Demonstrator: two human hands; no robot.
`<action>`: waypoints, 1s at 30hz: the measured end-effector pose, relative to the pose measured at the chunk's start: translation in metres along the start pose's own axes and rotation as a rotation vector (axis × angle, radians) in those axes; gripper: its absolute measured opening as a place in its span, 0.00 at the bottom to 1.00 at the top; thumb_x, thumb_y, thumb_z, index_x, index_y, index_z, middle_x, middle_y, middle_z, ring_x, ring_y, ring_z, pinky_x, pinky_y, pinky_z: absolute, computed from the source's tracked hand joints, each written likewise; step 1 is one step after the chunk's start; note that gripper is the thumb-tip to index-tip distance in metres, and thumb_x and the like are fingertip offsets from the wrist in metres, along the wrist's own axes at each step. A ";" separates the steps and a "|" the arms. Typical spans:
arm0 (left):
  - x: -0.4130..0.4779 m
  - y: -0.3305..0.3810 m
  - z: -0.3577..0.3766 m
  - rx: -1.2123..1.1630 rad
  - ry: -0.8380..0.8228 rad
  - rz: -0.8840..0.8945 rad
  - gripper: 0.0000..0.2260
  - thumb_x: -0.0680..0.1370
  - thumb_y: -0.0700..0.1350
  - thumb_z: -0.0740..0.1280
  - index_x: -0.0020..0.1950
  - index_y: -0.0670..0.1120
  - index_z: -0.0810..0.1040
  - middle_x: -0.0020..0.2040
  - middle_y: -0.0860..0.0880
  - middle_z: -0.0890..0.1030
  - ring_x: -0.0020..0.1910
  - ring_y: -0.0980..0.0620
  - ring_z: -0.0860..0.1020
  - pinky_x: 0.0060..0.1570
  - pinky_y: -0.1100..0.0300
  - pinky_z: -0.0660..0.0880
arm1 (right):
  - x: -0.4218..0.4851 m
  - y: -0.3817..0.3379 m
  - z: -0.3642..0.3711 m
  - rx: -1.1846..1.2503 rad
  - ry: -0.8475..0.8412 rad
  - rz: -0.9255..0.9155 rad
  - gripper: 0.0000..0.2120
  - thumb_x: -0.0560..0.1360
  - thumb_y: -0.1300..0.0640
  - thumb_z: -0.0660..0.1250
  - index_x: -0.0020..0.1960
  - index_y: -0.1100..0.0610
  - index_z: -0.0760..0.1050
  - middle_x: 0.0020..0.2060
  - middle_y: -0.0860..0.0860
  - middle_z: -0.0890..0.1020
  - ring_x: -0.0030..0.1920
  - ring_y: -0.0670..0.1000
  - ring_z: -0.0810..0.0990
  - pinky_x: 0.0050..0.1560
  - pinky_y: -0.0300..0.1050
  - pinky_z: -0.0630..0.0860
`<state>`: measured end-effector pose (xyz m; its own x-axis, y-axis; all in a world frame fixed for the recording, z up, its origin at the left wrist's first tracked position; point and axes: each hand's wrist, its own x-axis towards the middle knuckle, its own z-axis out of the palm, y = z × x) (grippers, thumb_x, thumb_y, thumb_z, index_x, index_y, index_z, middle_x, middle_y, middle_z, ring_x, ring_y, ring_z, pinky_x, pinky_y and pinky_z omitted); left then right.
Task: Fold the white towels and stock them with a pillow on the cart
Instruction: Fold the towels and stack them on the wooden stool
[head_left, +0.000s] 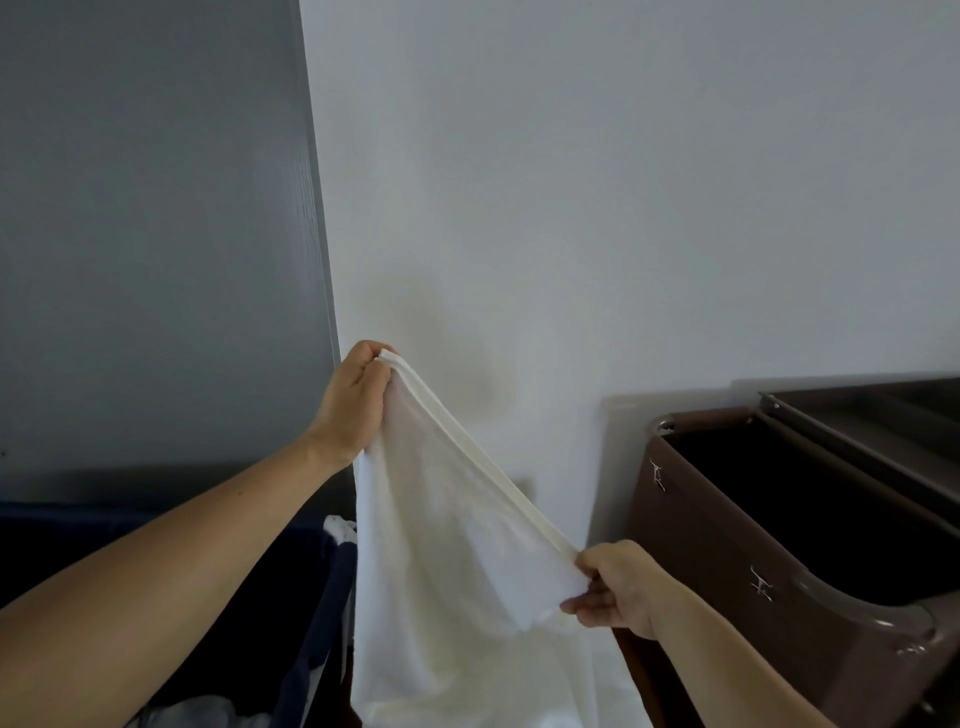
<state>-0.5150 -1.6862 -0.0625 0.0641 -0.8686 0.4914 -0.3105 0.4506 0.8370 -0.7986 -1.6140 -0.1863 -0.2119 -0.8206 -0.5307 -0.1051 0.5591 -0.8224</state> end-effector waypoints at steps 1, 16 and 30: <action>0.000 -0.003 -0.001 0.016 -0.006 0.003 0.10 0.75 0.47 0.54 0.49 0.49 0.74 0.42 0.55 0.75 0.39 0.62 0.72 0.41 0.63 0.68 | 0.001 0.001 -0.001 0.022 -0.003 0.009 0.06 0.78 0.67 0.61 0.52 0.68 0.73 0.46 0.66 0.81 0.35 0.60 0.86 0.38 0.52 0.83; 0.016 -0.009 0.001 0.096 0.090 -0.024 0.09 0.82 0.41 0.54 0.55 0.45 0.73 0.46 0.54 0.74 0.43 0.58 0.72 0.41 0.62 0.68 | -0.011 0.016 -0.006 -0.397 -0.062 -0.521 0.05 0.78 0.67 0.63 0.49 0.59 0.69 0.33 0.57 0.84 0.34 0.58 0.85 0.39 0.49 0.81; 0.034 0.017 -0.008 0.124 0.150 0.013 0.10 0.81 0.42 0.54 0.56 0.44 0.74 0.48 0.52 0.75 0.42 0.59 0.72 0.40 0.63 0.68 | 0.003 0.018 -0.017 -0.912 0.054 -0.839 0.15 0.77 0.37 0.61 0.51 0.49 0.72 0.42 0.44 0.76 0.41 0.45 0.75 0.43 0.43 0.73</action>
<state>-0.5108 -1.7065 -0.0297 0.1967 -0.8183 0.5400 -0.4260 0.4248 0.7988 -0.8176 -1.6041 -0.1989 0.2095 -0.9707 0.1177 -0.8605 -0.2402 -0.4494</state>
